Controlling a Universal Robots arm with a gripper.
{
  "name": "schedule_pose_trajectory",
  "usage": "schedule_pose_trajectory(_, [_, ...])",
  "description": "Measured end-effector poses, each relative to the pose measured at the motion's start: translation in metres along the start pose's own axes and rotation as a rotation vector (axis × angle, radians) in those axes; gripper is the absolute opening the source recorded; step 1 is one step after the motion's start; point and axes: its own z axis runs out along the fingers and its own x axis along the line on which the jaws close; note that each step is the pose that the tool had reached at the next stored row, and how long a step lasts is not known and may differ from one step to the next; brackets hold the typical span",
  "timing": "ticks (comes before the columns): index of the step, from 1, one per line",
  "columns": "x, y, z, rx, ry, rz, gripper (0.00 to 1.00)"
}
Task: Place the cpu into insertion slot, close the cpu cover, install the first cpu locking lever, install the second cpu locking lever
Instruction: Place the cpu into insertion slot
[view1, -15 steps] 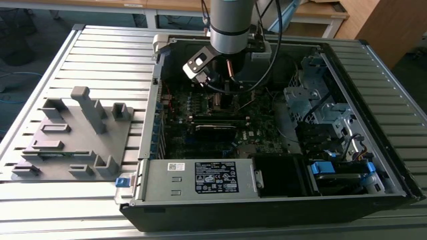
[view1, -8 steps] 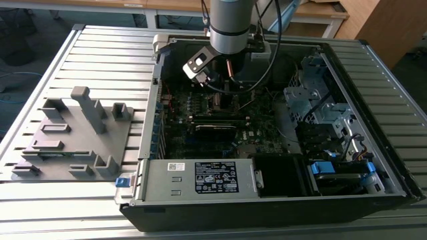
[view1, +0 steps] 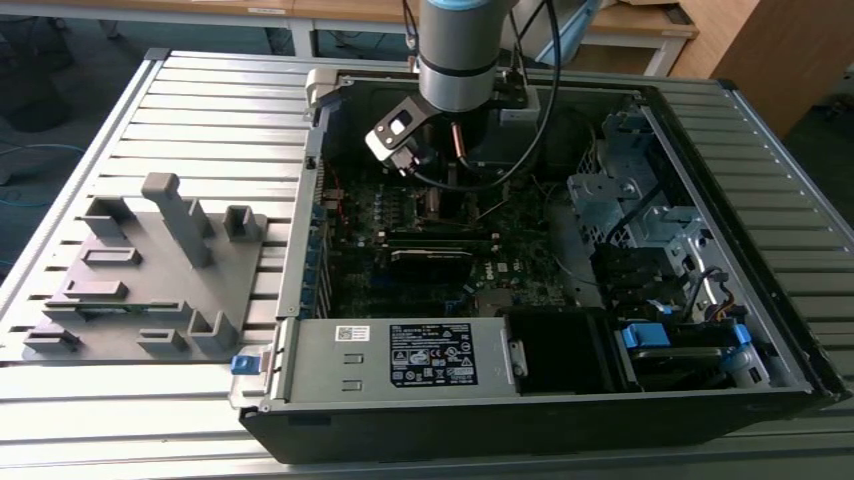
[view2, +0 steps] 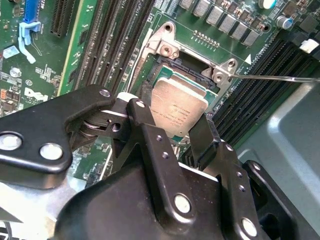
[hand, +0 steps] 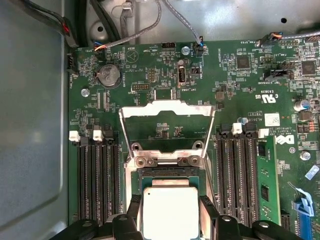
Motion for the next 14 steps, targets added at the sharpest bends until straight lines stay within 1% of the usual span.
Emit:
schedule_pose_trajectory(5, [0.0002, -0.0001, 0.0024, -0.0001, 0.0002, 0.0, 0.54])
schedule_pose_trajectory(14, [0.0005, -0.0002, 0.0036, -0.0001, 0.0002, 0.0, 0.54])
